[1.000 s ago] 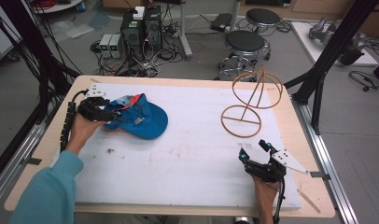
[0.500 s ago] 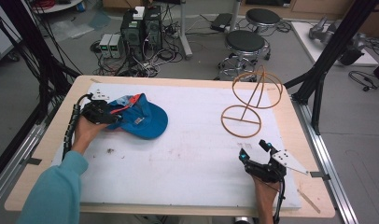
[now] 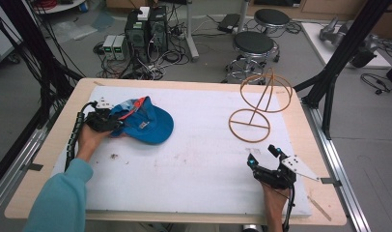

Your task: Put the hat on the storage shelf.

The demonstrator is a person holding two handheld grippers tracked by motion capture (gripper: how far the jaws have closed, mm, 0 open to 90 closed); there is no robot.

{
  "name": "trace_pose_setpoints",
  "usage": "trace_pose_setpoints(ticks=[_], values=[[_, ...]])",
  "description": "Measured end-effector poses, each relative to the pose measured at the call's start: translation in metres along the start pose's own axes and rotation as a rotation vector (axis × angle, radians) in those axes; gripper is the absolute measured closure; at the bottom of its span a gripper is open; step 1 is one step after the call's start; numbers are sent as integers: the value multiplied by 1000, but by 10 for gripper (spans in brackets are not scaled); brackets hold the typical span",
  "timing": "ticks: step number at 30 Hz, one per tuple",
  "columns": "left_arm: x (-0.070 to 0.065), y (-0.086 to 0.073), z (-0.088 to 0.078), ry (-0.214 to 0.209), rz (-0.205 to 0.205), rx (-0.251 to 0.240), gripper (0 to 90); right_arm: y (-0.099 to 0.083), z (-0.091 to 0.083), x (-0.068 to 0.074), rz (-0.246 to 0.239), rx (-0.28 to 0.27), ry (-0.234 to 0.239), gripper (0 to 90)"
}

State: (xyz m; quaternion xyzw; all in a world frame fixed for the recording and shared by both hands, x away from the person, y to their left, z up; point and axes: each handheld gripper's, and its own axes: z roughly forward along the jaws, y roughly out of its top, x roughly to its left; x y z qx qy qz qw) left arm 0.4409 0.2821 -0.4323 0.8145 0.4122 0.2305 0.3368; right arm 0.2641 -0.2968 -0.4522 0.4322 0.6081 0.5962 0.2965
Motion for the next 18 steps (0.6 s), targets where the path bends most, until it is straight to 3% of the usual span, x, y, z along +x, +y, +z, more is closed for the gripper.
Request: trace_pose_setpoints(ticks=[6, 8, 11, 18], values=[[-3, -3, -1, 7, -34, 2, 765, 0, 0, -1, -2, -2, -2, 93], [-4, -1, -3, 23, -72, 2, 773, 0, 0, 0, 1, -2, -2, 93], [-7, 1, -6, 22, -69, -13, 776, 0, 0, 0, 1, -2, -2, 92], [-6, 7, -19, -34, -168, -110, 779, 0, 0, 0, 3, -3, -1, 92]])
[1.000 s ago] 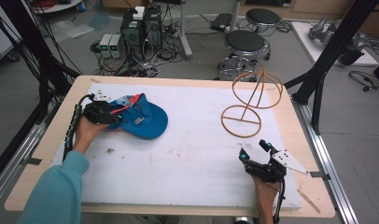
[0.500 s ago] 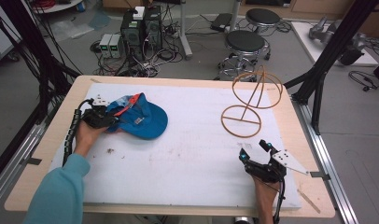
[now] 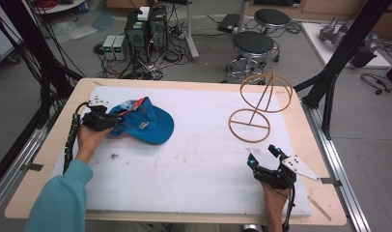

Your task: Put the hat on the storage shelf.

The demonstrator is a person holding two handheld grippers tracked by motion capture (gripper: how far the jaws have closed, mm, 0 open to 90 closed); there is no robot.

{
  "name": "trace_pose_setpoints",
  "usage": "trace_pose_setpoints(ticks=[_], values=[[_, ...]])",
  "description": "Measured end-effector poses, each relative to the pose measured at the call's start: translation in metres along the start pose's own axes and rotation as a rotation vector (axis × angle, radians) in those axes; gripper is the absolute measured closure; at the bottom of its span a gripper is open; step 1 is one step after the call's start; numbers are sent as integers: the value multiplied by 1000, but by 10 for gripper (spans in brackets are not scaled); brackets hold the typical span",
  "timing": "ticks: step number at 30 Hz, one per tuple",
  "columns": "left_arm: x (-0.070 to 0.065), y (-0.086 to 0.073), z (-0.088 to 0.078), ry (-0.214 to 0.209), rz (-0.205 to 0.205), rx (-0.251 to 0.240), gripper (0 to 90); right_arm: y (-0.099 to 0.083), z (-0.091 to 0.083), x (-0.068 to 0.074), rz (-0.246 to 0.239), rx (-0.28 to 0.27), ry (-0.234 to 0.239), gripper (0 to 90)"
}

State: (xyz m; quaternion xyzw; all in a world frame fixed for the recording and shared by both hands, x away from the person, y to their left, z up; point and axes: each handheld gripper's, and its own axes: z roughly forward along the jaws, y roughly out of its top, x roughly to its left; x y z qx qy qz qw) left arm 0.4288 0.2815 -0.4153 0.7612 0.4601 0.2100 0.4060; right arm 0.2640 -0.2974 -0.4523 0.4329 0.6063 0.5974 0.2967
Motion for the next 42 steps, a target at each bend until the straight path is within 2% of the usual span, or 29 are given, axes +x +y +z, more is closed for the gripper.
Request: trace_pose_setpoints(ticks=[1, 6, 7, 13, 18, 20, 22, 27, 36, 37, 38, 42], values=[[-1, 2, -4, -6, -12, -21, 779, 0, 0, 0, 0, 0, 0, 92], [-3, 7, -13, -12, -30, -53, 779, 0, 0, 0, -5, 0, -2, 92], [-5, 9, -18, -17, -42, -73, 779, 0, 0, 0, -6, -1, -2, 93], [-10, 15, -29, -39, -57, -118, 778, 0, 0, 0, -7, -1, -2, 92], [-17, 21, -38, -93, -61, -150, 778, 0, 0, 0, -12, -3, -3, 92], [-23, 28, -42, -102, -37, -154, 778, 0, 0, 1, -6, 3, -2, 93], [-30, 36, -46, -131, -26, -175, 778, 0, 0, 1, -6, 3, -3, 93], [-50, 50, -50, -189, -11, -200, 778, 0, 0, 1, -6, 3, -3, 93], [-90, 60, -44, -291, 35, -219, 778, 0, 0, 1, -6, 4, -1, 93], [-98, 62, -43, -312, 45, -218, 778, 0, 0, 0, -6, 4, 1, 93], [-98, 62, -43, -312, 45, -218, 778, 0, 0, 0, -6, 4, 1, 93], [-114, 64, -41, -345, 67, -215, 778, 0, 1, 0, -11, 5, 7, 93]])
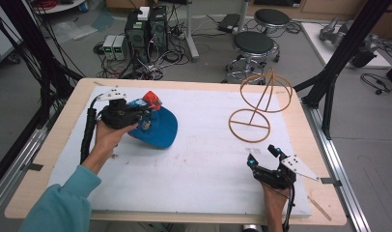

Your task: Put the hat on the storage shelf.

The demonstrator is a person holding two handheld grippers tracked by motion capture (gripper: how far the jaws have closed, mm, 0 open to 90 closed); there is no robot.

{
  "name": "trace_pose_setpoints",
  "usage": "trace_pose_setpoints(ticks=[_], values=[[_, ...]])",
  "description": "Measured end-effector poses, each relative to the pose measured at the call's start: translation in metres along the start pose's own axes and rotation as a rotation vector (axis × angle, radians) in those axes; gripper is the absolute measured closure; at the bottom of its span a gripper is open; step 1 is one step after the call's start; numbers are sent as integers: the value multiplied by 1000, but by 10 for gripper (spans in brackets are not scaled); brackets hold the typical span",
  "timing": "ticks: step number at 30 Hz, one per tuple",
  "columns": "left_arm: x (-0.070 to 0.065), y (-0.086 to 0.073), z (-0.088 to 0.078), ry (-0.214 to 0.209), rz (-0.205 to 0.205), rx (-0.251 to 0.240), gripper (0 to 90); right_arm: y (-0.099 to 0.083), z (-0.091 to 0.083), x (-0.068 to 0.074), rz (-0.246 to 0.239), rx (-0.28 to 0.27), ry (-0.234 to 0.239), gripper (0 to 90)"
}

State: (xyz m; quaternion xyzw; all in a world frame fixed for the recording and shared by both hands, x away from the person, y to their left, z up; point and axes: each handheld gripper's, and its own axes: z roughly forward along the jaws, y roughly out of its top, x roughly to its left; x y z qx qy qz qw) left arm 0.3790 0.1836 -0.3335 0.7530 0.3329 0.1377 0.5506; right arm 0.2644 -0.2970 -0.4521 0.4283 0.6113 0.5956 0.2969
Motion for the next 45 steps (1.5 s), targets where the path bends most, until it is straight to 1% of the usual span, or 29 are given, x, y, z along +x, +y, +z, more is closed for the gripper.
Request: trace_pose_setpoints(ticks=[5, 7, 8, 9, 15, 16, 17, 19, 21, 25, 29, 30, 31, 32, 33, 34, 35, 37, 39, 40, 44, 45], values=[[-17, 1, 10, -47, 11, -2, 778, 0, 0, 1, -3, 2, -2, 93], [-25, 2, 14, -64, 25, 0, 778, 0, 0, 1, -5, 2, -2, 93], [-33, 2, 19, -81, 32, 5, 778, 0, 0, 1, -9, 1, -2, 93], [-33, 2, 19, -81, 32, 5, 778, 0, 0, 1, -9, 1, -3, 93], [-54, 3, 35, -132, 45, 12, 778, 0, 0, 1, -3, 2, -3, 93], [-60, 4, 40, -155, 46, 13, 778, 0, 0, 1, -3, 1, -2, 93], [-60, 4, 40, -155, 46, 13, 778, 0, 0, 1, -3, 1, -2, 93], [-68, 4, 45, -175, 48, 13, 778, 0, 0, 1, 1, 2, 0, 93], [-76, 5, 50, -191, 60, 18, 778, 0, 0, 0, 3, 1, 1, 93], [-89, 5, 57, -230, 48, 21, 777, 0, 0, 0, 4, -2, 1, 93], [-105, 5, 66, -269, 51, 35, 775, 0, 0, 0, 5, -2, 2, 93], [-112, 4, 71, -294, 40, 36, 775, 0, 0, 0, 5, -2, 2, 93], [-112, 4, 71, -294, 40, 36, 774, 0, 0, 0, 0, -7, -1, 92], [-120, 3, 75, -320, 43, 47, 773, 0, 0, 0, 1, -9, 0, 93], [-120, 3, 75, -320, 43, 47, 773, 0, -1, 0, 4, -7, 0, 93], [-129, 2, 80, -337, 52, 57, 773, 0, -1, 0, 4, -7, 1, 93], [-129, 2, 80, -337, 52, 57, 773, 0, -1, 0, 5, -8, 1, 93], [-136, -1, 83, -354, 60, 64, 773, 0, -1, 0, 9, -7, 1, 93], [-143, -3, 86, -380, 67, 72, 771, 0, -1, -1, 12, -6, 2, 93], [-150, -5, 89, -394, 79, 78, 771, 0, -1, -1, 12, -9, 3, 93], [-155, -6, 91, -411, 80, 81, 762, 0, -1, -1, 22, -7, 3, 92], [-156, -6, 91, -414, 74, 79, 730, 0, -1, -1, 23, -7, 2, 93]])
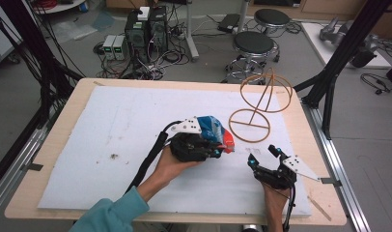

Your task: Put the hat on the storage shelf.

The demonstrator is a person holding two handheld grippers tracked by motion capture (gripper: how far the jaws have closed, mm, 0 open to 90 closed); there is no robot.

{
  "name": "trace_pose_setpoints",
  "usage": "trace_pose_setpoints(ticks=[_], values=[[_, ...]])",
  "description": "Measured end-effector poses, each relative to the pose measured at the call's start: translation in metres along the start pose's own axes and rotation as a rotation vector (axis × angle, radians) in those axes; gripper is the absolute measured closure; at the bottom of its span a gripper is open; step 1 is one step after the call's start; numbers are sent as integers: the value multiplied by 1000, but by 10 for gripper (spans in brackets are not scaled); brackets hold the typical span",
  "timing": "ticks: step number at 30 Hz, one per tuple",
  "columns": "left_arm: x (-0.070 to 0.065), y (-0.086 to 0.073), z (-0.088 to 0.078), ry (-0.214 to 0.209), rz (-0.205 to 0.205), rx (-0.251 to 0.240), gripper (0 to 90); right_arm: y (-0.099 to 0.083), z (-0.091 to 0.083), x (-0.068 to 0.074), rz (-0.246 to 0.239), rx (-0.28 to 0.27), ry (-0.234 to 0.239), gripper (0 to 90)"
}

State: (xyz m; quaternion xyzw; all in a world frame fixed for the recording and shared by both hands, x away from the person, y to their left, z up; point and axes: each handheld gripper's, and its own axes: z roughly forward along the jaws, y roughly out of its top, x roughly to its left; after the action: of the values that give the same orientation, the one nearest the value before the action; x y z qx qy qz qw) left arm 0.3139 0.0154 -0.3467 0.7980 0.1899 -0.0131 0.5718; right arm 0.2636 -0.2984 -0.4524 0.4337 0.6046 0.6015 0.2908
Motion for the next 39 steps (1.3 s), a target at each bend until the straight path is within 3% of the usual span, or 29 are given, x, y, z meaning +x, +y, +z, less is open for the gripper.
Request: trace_pose_setpoints(ticks=[6, 11, 12, 13, 14, 15, 17, 20, 23, 33, 36, 39], values=[[1, 0, -1, 18, 6, 0, 620, 0, 0, -1, -10, -6, -1, 93], [4, 0, -5, 36, 6, -14, 351, 0, 0, 0, -4, -2, -1, 92], [4, 0, -6, 52, 10, -15, 351, 0, 0, 0, -4, -2, -1, 92], [5, 0, -7, 71, 13, -17, 225, 0, 0, 0, -2, -1, 1, 92], [6, -1, -8, 97, 22, -30, 225, 0, 0, 0, -2, -1, 1, 92], [8, -2, -10, 92, 24, -40, 142, 0, 0, 0, -4, -2, 0, 92], [10, -3, -15, 94, 17, -55, 138, 0, 0, 0, -10, -4, 2, 92], [14, -7, -24, 125, 46, -69, 118, 0, 0, 0, -14, -5, 1, 92], [17, -16, -36, 192, 95, -76, 98, 0, 0, 1, -14, -7, -4, 93], [34, -53, -93, 292, 72, -94, 97, -1, 0, 3, -44, -12, -9, 92], [40, -67, -115, 345, 78, -92, 97, -1, -1, 3, -37, -13, -12, 92], [43, -74, -125, 361, 74, -109, 97, 0, -1, 3, -38, -14, -15, 92]])
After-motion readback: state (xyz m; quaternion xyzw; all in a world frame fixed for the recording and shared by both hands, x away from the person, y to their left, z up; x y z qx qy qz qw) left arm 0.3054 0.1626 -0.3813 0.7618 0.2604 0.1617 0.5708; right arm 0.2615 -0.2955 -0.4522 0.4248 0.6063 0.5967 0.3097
